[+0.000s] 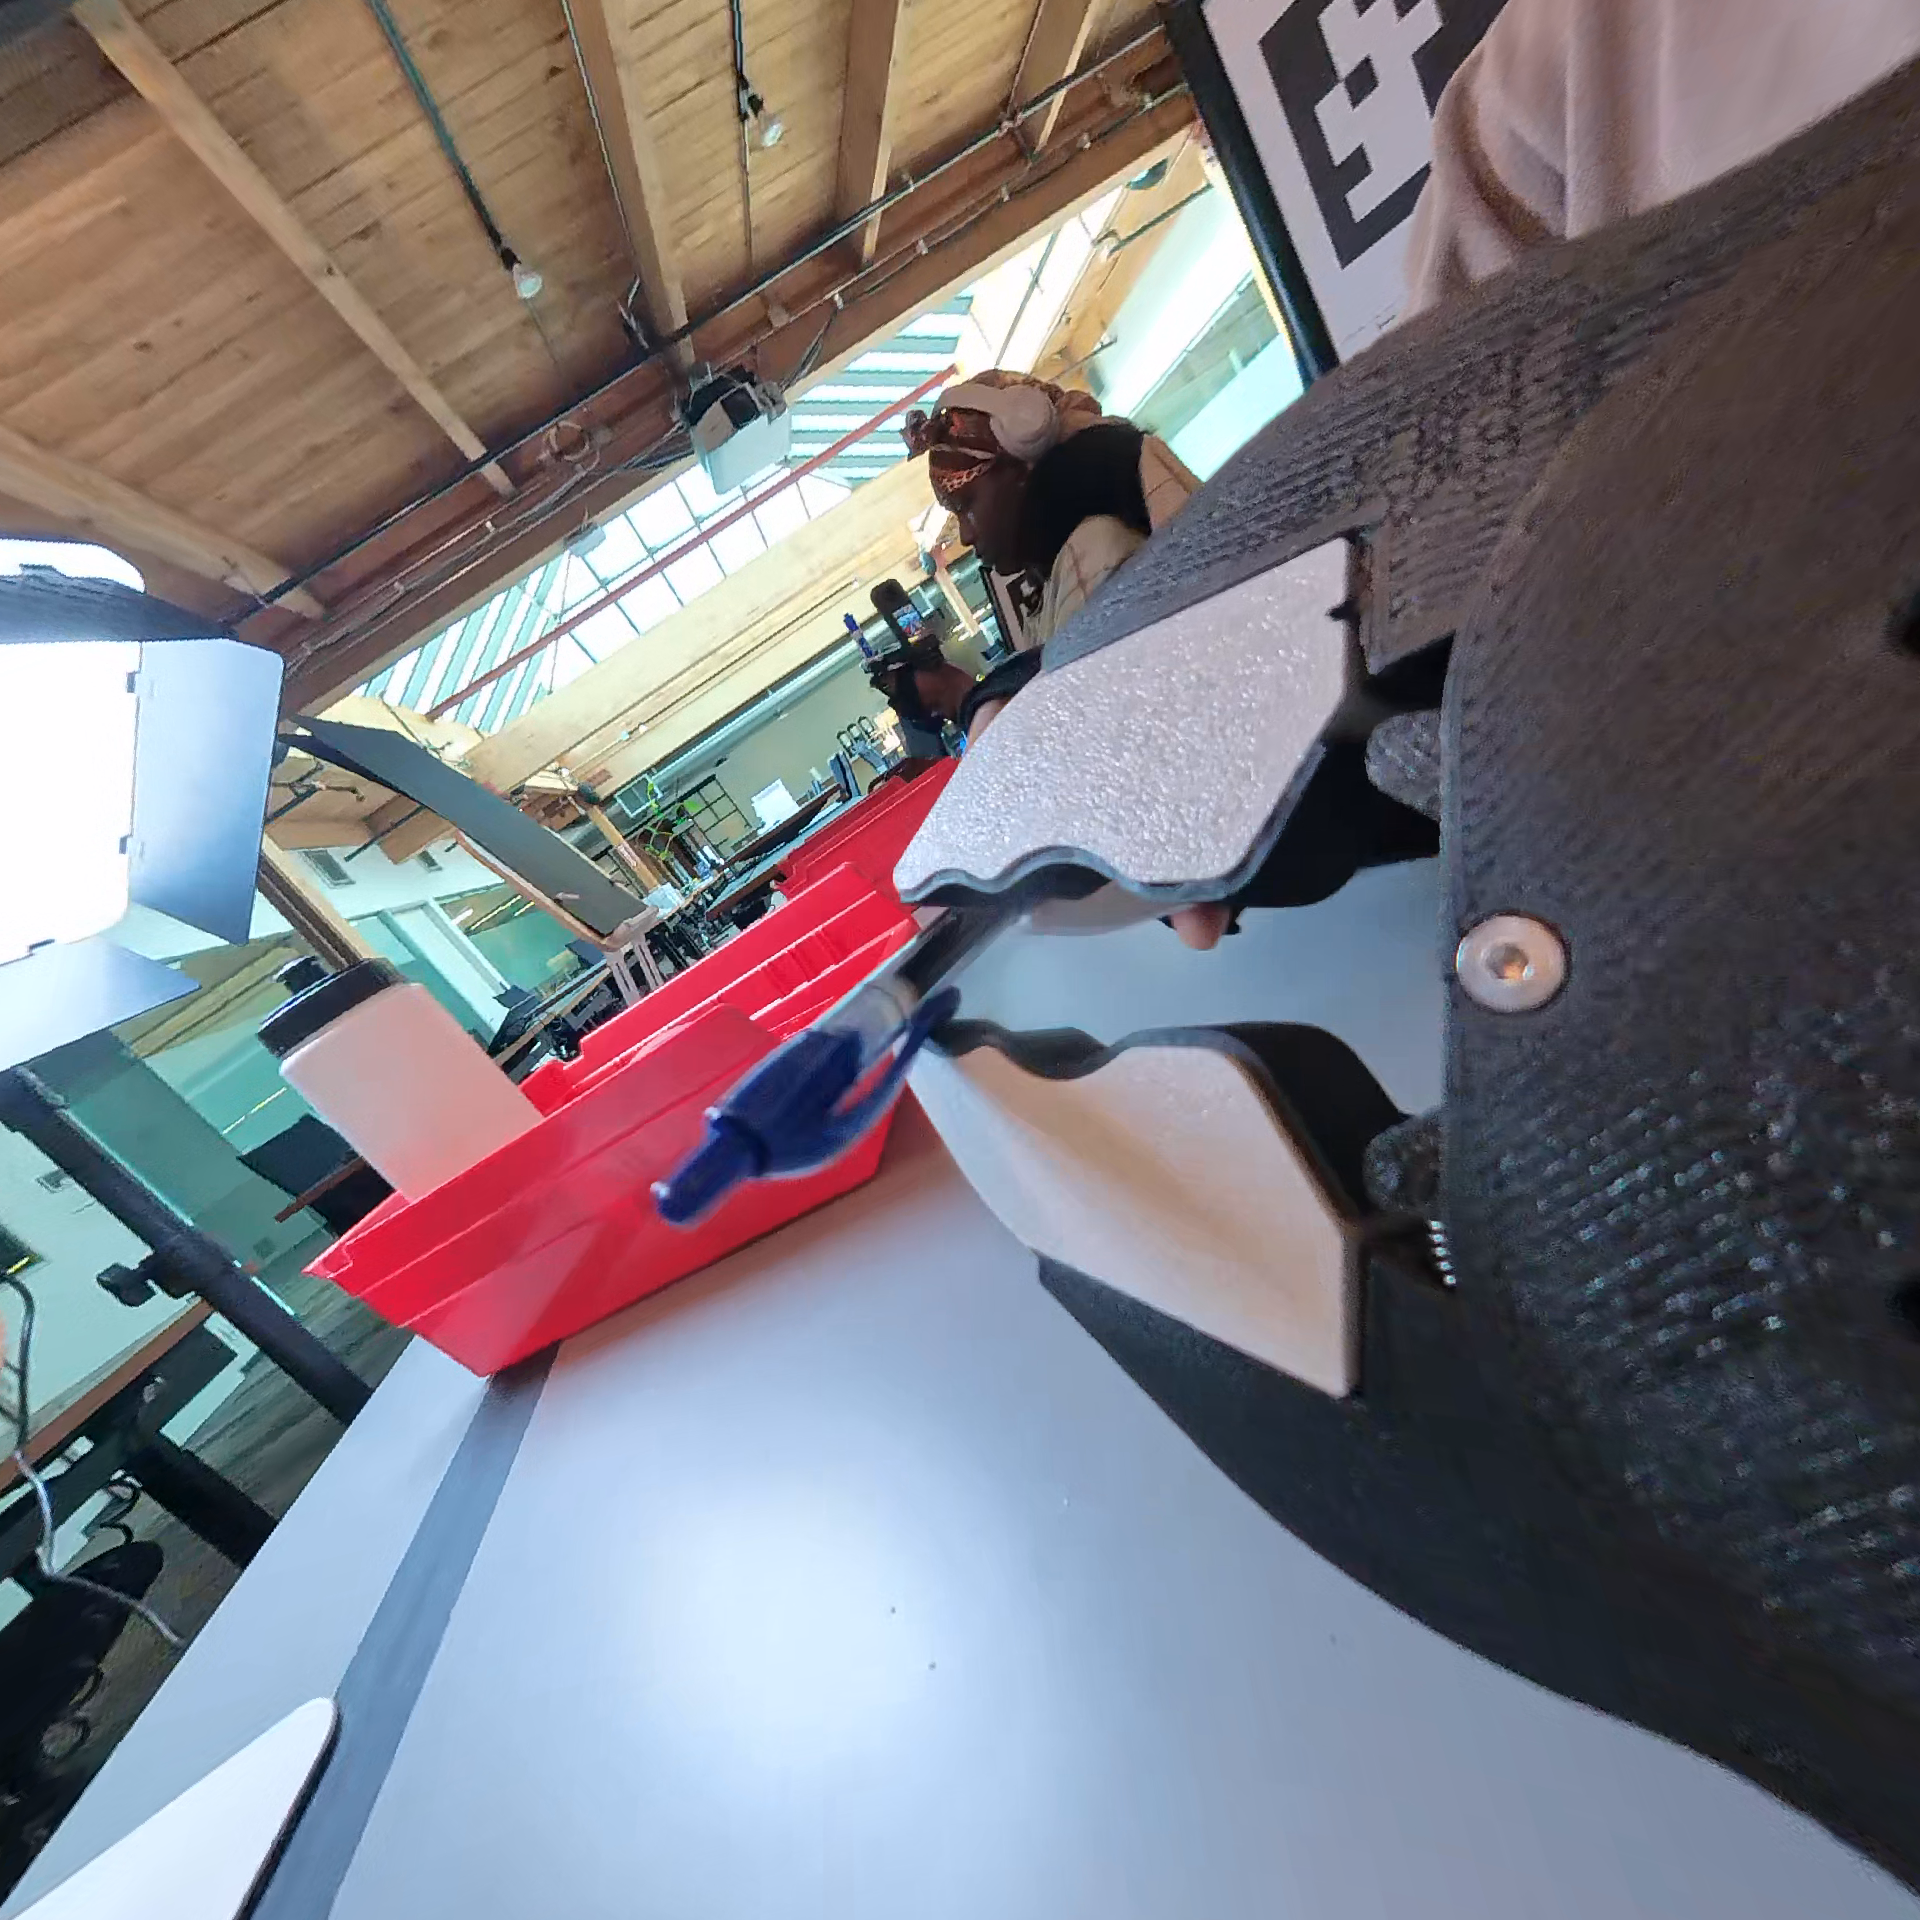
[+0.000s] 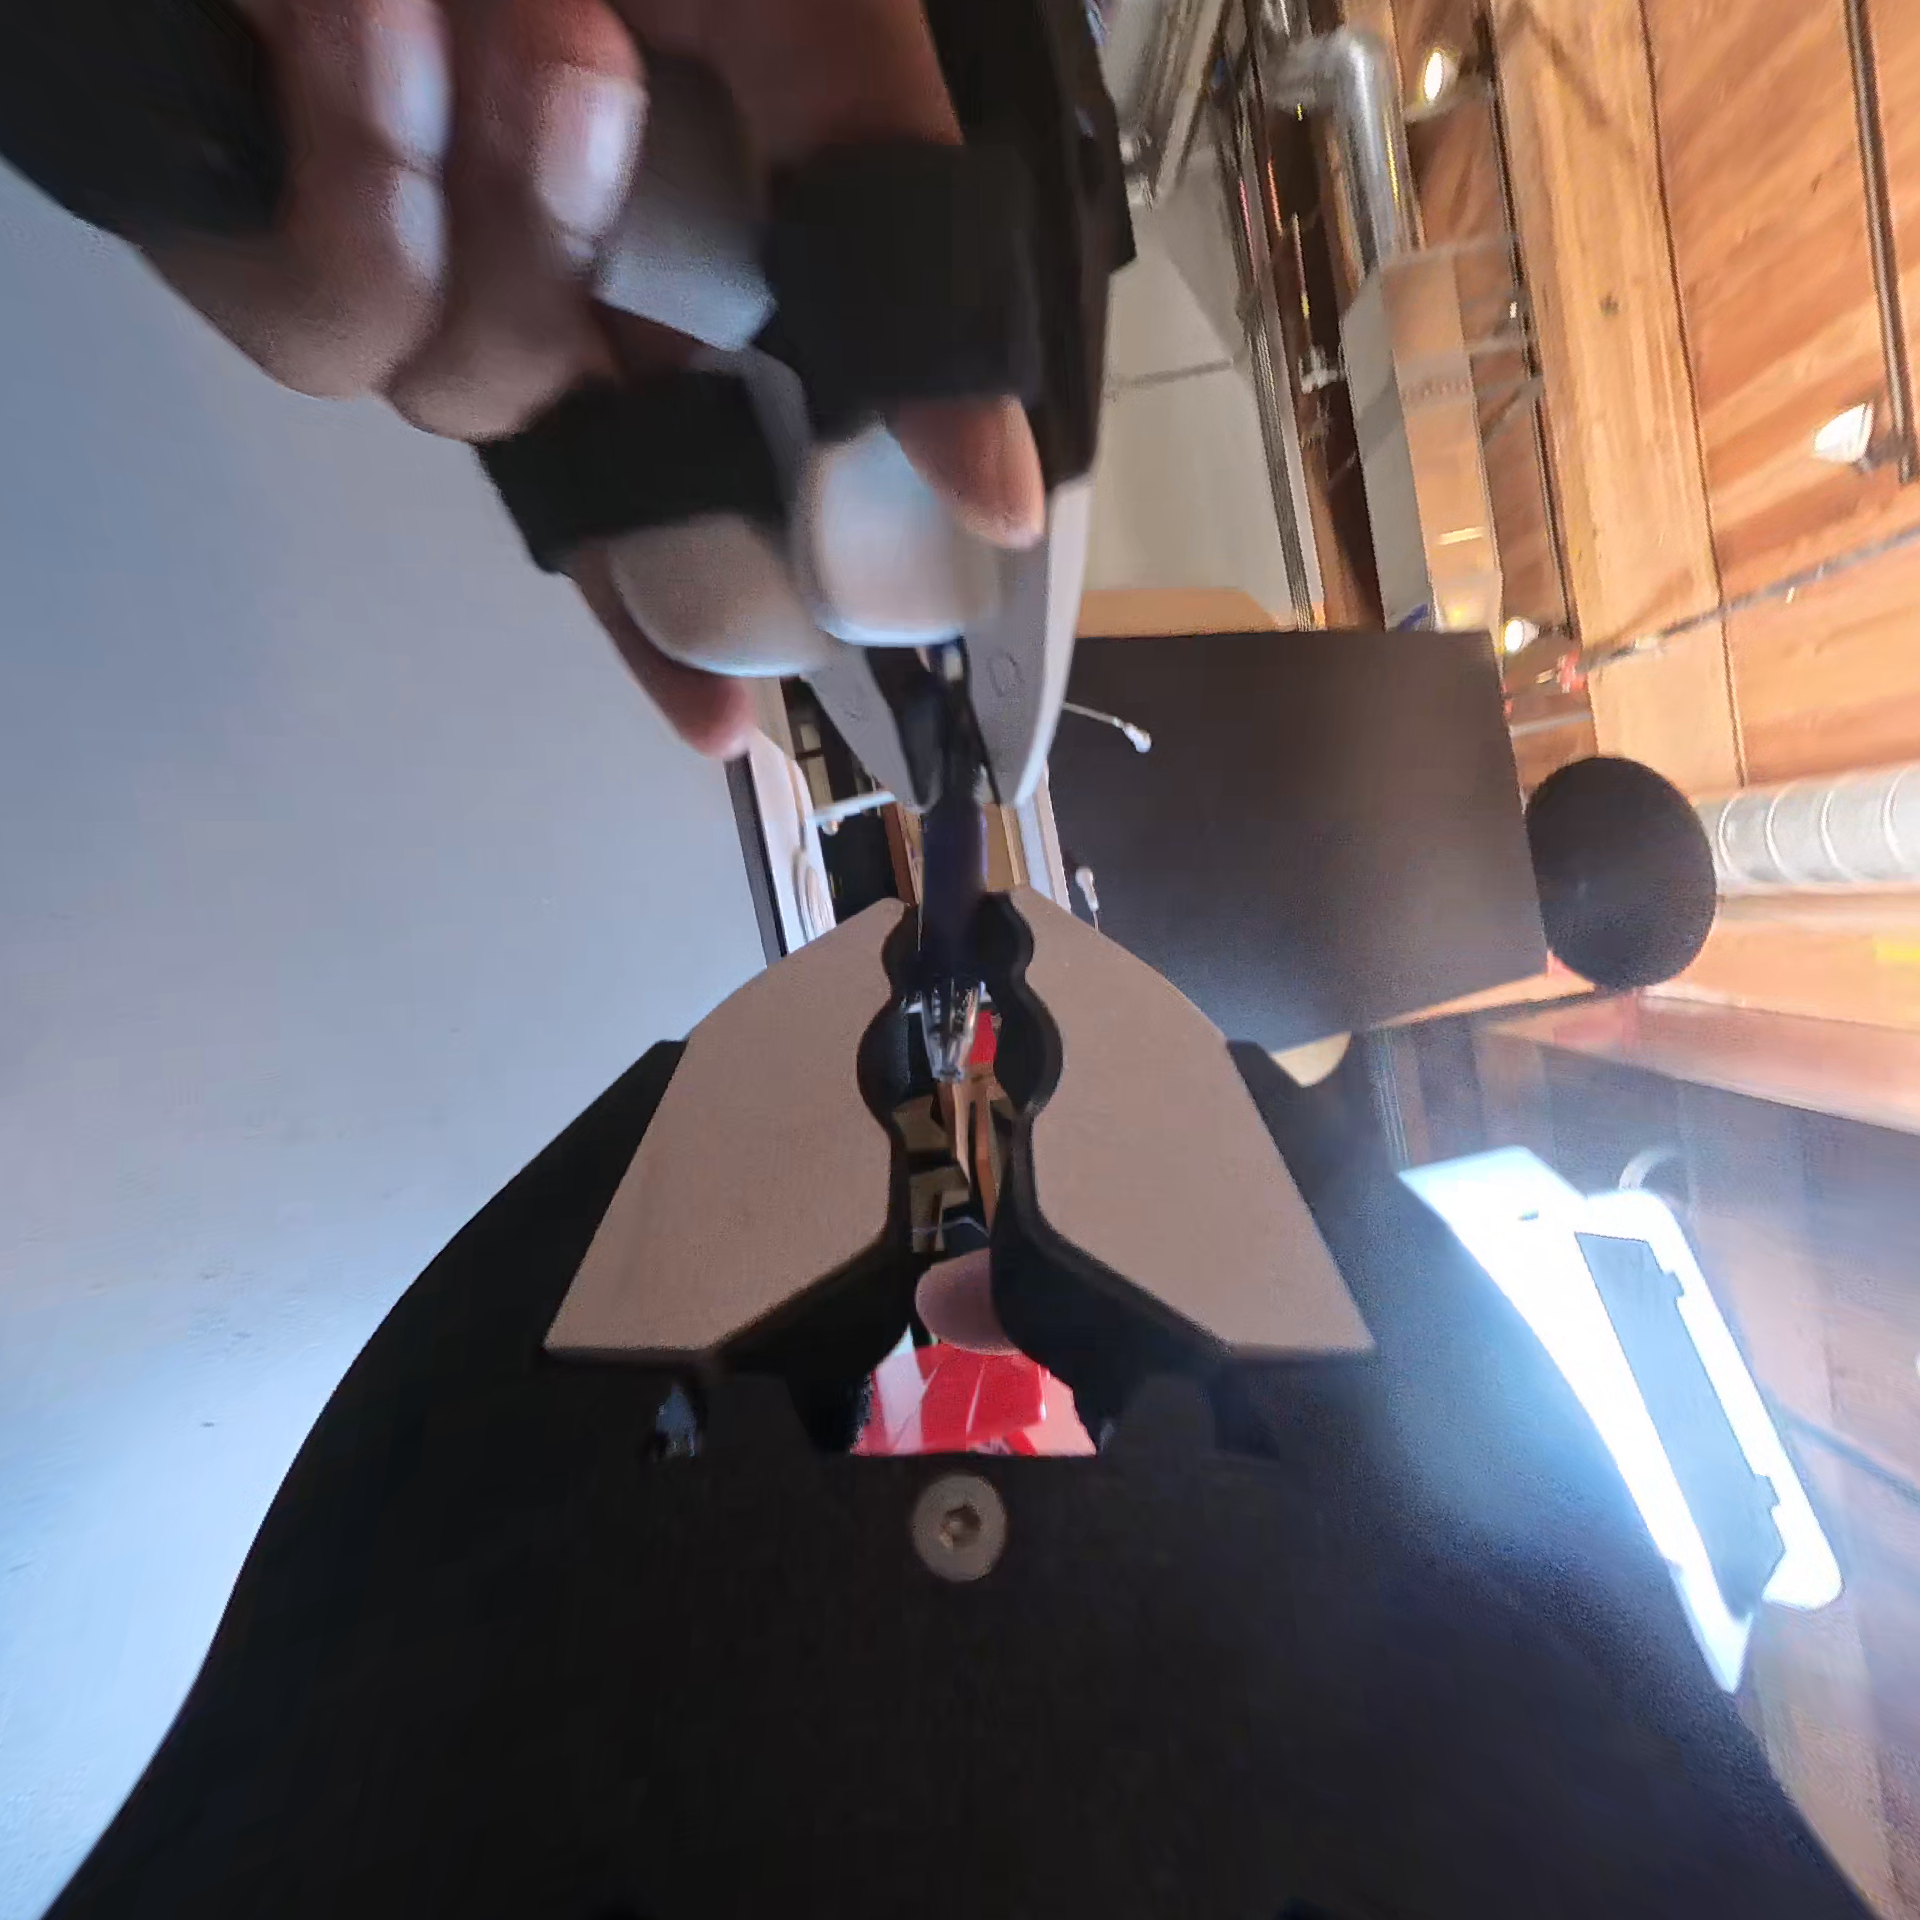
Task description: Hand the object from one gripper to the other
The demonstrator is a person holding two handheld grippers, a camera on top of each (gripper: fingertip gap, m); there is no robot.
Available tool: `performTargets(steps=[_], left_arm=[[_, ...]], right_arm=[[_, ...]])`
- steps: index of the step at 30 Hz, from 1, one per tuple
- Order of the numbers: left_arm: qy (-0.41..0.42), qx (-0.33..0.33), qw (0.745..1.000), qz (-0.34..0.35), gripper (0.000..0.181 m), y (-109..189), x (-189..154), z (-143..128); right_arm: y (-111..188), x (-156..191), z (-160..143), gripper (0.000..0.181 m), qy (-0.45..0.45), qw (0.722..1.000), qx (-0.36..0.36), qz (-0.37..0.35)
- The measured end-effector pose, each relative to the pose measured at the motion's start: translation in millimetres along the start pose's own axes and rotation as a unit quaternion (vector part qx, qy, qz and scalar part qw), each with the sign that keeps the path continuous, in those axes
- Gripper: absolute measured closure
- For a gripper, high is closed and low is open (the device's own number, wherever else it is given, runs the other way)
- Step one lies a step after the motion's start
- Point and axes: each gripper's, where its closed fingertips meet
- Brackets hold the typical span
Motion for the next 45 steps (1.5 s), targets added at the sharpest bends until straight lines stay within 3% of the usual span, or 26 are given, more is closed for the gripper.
performTargets(steps=[2, 4, 6, 7, 9, 10, 12, 14, 15, 16, 17, 21, 23, 26, 29, 30, 34, 37, 39, 43, 44, 45], left_arm=[[-0.007, 0.023, 1.0, -0.02, 0.165, 3, -6, -1], [-0.035, 0.045, 0.996, -0.073, 0.17, 6, -25, -3], [-0.078, 0.079, 0.984, -0.137, 0.172, 11, -49, -10], [-0.096, 0.098, 0.975, -0.175, 0.171, 15, -62, -14], [-0.138, 0.135, 0.95, -0.246, 0.171, 24, -87, -27], [-0.156, 0.161, 0.935, -0.276, 0.171, 28, -98, -38], [-0.181, 0.207, 0.911, -0.309, 0.171, 33, -110, -61], [-0.213, 0.234, 0.9, -0.301, 0.171, 29, -110, -81], [-0.224, 0.244, 0.895, -0.3, 0.17, 28, -109, -88], [-0.222, 0.255, 0.89, -0.305, 0.169, 30, -110, -92], [-0.22, 0.257, 0.894, -0.294, 0.169, 28, -108, -93], [-0.245, 0.147, 0.946, -0.154, 0.161, 8, -76, -51], [-0.247, 0.104, 0.959, -0.095, 0.157, 5, -62, -34], [-0.292, 0.083, 0.952, -0.038, 0.152, 1, -50, -31], [-0.342, 0.082, 0.936, -0.001, 0.155, -4, -43, -37], [-0.351, 0.087, 0.932, -0.004, 0.169, -4, -43, -40], [-0.333, 0.133, 0.931, -0.069, 0.171, 1, -59, -53], [-0.272, 0.164, 0.929, -0.191, 0.171, 16, -86, -64], [-0.228, 0.176, 0.921, -0.263, 0.171, 26, -103, -70], [-0.197, 0.188, 0.905, -0.327, 0.171, 33, -119, -79], [-0.196, 0.19, 0.903, -0.331, 0.171, 34, -120, -81], [-0.196, 0.189, 0.903, -0.331, 0.171, 35, -120, -80]], right_arm=[[4, 5, 12, 0.165, -0.006, 0.999, -0.031, 0.017], [11, 5, 24, 0.153, -0.116, 0.986, -0.101, 0.067], [27, -6, 42, 0.148, -0.283, 0.926, -0.207, 0.138], [36, -13, 49, 0.146, -0.374, 0.873, -0.254, 0.181], [51, -23, 57, 0.14, -0.533, 0.733, -0.311, 0.285], [56, -27, 59, 0.132, -0.593, 0.659, -0.325, 0.328], [67, -31, 65, 0.137, -0.657, 0.535, -0.36, 0.392], [90, -32, 79, 0.159, -0.653, 0.438, -0.409, 0.463], [98, -32, 85, 0.167, -0.642, 0.416, -0.423, 0.486], [100, -30, 89, 0.17, -0.633, 0.424, -0.424, 0.489], [95, -26, 90, 0.17, -0.627, 0.454, -0.413, 0.48], [40, -4, 55, 0.17, -0.645, 0.623, -0.262, 0.357], [20, 11, 28, 0.17, -0.628, 0.698, -0.164, 0.302], [10, 25, 10, 0.17, -0.614, 0.737, -0.073, 0.273], [12, 33, 19, 0.17, -0.575, 0.763, -0.062, 0.289], [15, 32, 25, 0.17, -0.567, 0.766, -0.074, 0.295], [32, 19, 50, 0.159, -0.548, 0.75, -0.158, 0.335], [64, -6, 74, 0.135, -0.55, 0.677, -0.302, 0.384], [75, -17, 77, 0.134, -0.569, 0.633, -0.343, 0.397], [84, -24, 85, 0.151, -0.603, 0.57, -0.375, 0.413], [85, -25, 87, 0.167, -0.605, 0.563, -0.379, 0.415], [83, -25, 87, 0.17, -0.602, 0.574, -0.373, 0.41]])
Point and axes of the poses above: each gripper's, where its closed fingertips meet, y back along the fingers, z out of its top, x = y × z across the jaws, and after that the axes turned 14 degrees about y, right-handed
